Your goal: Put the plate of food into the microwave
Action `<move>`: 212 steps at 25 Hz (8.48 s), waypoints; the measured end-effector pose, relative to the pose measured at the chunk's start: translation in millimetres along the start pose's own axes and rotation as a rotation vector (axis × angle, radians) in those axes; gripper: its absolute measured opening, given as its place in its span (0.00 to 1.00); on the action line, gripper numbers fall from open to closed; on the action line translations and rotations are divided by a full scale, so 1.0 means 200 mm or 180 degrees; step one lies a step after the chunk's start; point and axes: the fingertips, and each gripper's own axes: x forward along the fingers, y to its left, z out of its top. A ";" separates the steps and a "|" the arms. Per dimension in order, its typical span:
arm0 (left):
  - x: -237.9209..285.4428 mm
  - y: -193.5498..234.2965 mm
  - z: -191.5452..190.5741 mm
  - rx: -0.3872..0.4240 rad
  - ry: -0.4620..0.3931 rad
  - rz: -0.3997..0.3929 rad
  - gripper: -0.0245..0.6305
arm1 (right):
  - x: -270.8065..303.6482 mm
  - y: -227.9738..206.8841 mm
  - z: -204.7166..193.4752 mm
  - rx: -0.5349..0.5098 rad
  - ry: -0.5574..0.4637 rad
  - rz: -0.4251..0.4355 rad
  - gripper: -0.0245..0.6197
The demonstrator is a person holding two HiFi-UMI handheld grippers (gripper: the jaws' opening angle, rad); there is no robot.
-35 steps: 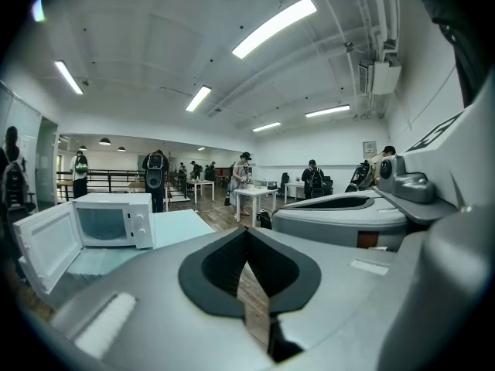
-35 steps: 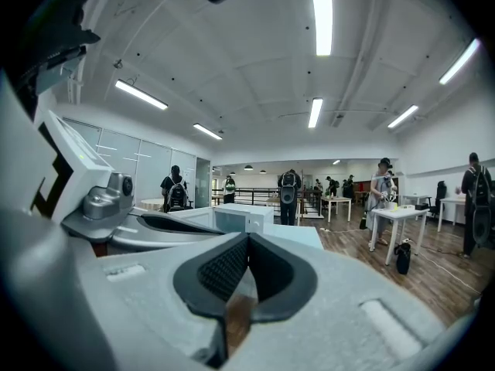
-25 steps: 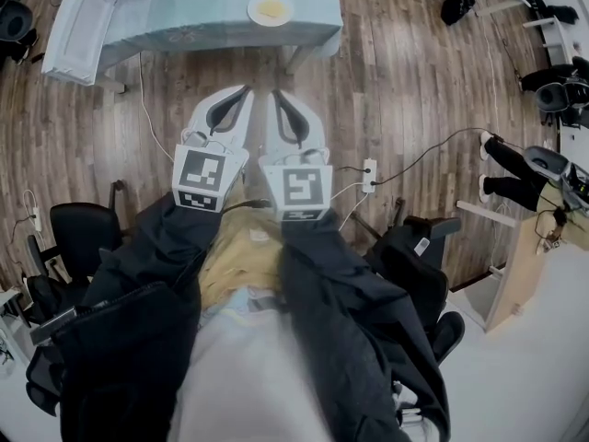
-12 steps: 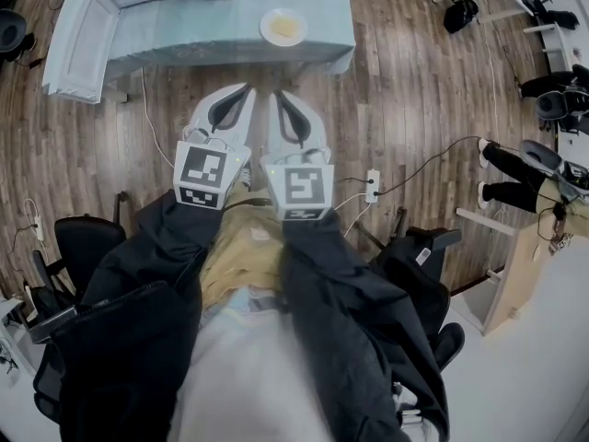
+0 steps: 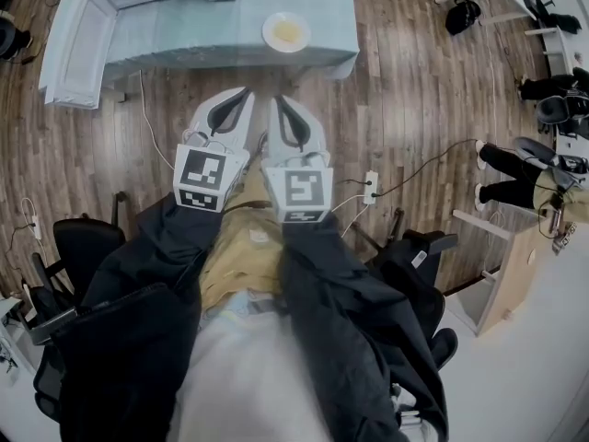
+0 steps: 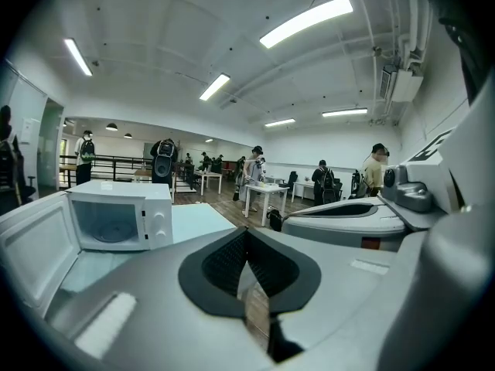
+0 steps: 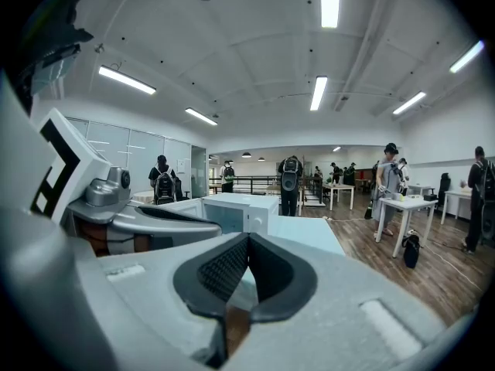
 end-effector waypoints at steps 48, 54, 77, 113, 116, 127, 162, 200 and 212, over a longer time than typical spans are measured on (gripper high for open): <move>1.10 0.52 -0.39 -0.0296 0.1026 -0.0037 0.03 | 1.02 -0.81 -0.43 0.0524 0.1021 -0.0097 0.03; 1.09 0.57 -0.62 -0.0452 0.1342 -0.0052 0.03 | 1.04 -0.73 -0.67 0.0539 0.1377 -0.0051 0.03; 1.15 0.52 -1.02 -0.0741 0.1879 -0.0190 0.03 | 1.09 -0.66 -1.21 0.1158 0.1991 -0.0135 0.07; 1.21 0.56 -1.13 -0.0816 0.2081 -0.0152 0.03 | 1.20 -0.75 -1.50 0.3538 0.1718 -0.0266 0.29; 1.20 0.57 -1.13 -0.0806 0.2093 -0.0136 0.03 | 1.23 -0.74 -1.49 0.3677 0.1677 -0.0147 0.26; 1.16 0.55 -1.14 -0.0759 0.2112 -0.0134 0.03 | 1.21 -0.74 -1.45 0.4814 0.1088 0.0095 0.07; 0.70 1.01 -1.15 -0.1268 0.1770 0.0795 0.03 | 1.40 -0.14 -1.18 0.4470 0.1436 0.1427 0.05; 0.29 2.01 -1.08 -0.2074 0.1254 0.1859 0.03 | 2.24 0.74 -0.81 0.4073 0.2013 0.2320 0.05; 0.36 2.11 -1.07 -0.2194 0.1228 0.1868 0.03 | 2.58 0.73 -0.76 0.4281 0.1766 0.1980 0.05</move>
